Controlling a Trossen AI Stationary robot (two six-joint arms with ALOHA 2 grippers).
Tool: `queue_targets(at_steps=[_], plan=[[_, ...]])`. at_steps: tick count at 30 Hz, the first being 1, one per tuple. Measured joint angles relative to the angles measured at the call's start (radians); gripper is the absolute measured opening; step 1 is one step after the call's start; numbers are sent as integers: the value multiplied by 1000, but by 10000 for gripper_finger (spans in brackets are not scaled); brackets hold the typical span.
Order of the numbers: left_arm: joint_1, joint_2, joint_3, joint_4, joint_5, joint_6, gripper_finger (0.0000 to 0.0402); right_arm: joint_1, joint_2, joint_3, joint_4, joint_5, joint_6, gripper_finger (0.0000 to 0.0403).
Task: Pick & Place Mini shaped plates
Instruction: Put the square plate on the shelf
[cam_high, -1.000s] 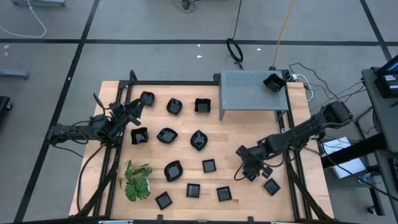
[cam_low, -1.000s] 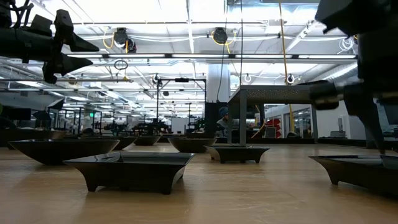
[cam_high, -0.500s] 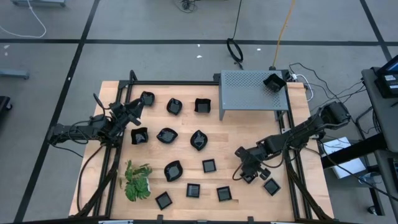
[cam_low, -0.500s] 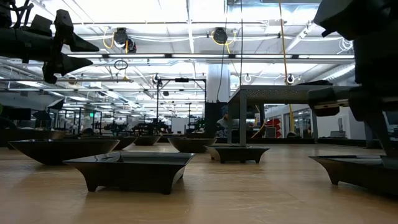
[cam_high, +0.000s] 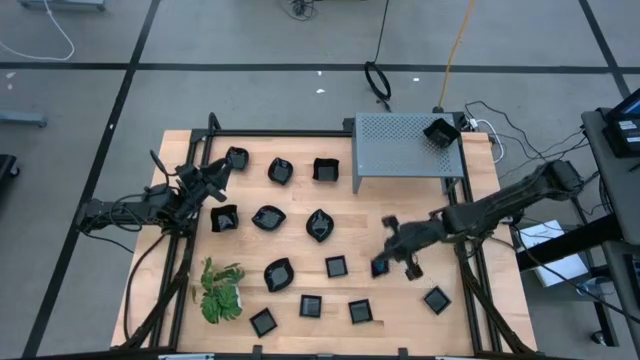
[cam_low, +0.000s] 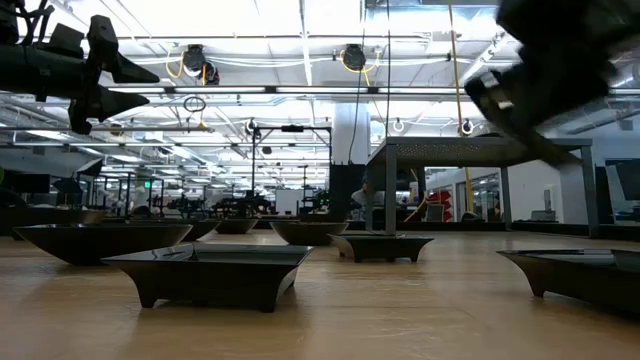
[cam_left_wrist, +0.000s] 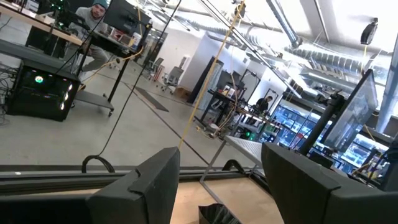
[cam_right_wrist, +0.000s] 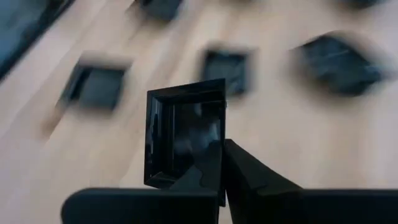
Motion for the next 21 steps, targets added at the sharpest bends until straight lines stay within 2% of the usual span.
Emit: queue_targets(at_steps=[7, 10, 17, 21], plan=[[0, 0, 0, 0, 0, 0, 230, -177, -160, 84, -6, 249, 128, 1], [0, 0, 0, 0, 0, 0, 230, -298, -176, 160, -91, 321, 196, 1], [0, 0, 0, 0, 0, 0, 230, -649, -124, 365, -410, 323, 234, 0], [0, 0, 0, -1, 0, 0, 230, -825, -85, 414, -505, 231, 236, 0]])
